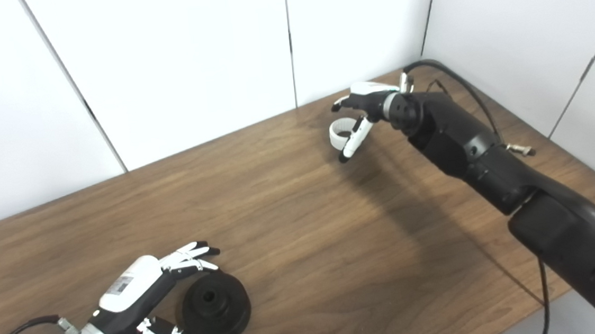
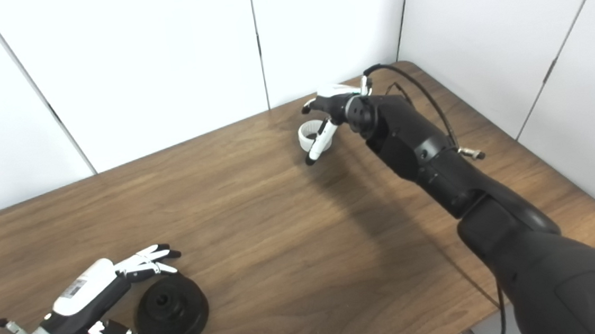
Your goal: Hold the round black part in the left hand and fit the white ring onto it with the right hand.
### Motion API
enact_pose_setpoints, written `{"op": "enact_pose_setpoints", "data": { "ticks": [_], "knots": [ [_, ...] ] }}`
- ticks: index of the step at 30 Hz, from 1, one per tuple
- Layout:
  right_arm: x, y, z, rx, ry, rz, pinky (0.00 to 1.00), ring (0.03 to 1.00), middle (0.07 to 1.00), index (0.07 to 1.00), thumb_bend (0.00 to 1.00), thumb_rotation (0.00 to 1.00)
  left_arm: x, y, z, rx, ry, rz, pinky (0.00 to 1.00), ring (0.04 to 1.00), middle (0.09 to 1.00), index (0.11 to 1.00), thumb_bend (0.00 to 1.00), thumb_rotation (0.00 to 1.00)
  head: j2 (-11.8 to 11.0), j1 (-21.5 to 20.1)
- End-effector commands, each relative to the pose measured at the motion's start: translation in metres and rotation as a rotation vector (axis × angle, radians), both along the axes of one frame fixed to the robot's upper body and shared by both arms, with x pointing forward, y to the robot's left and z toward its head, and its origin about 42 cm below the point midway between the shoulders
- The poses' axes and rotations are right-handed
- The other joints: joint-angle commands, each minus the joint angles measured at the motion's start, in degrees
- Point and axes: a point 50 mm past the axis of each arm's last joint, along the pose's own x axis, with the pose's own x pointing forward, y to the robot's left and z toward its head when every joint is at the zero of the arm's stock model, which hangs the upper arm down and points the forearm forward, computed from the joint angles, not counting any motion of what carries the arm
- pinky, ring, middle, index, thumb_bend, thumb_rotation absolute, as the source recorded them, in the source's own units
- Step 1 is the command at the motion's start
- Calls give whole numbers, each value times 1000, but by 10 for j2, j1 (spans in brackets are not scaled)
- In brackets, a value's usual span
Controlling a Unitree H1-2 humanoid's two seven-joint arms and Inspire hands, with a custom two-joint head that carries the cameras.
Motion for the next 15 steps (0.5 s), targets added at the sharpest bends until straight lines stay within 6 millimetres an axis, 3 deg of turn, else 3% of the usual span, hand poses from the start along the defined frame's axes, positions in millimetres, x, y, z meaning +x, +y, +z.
{"op": "enact_pose_setpoints", "data": {
  "ticks": [1, 15],
  "knots": [
    [14, 0, 35, -18, -106, 23, 842, 928, 970, 898, 1000, 316, -16, 29, -27, 171, 98, -6, 836, 951, 900, 489, 522, 69, 0, 1],
    [11, -6, 19, -59, -82, 19, 812, 910, 948, 826, 938, 268, -19, 33, -25, 163, 109, -2, 857, 957, 897, 489, 523, 67, 6, 4]
  ]
}}
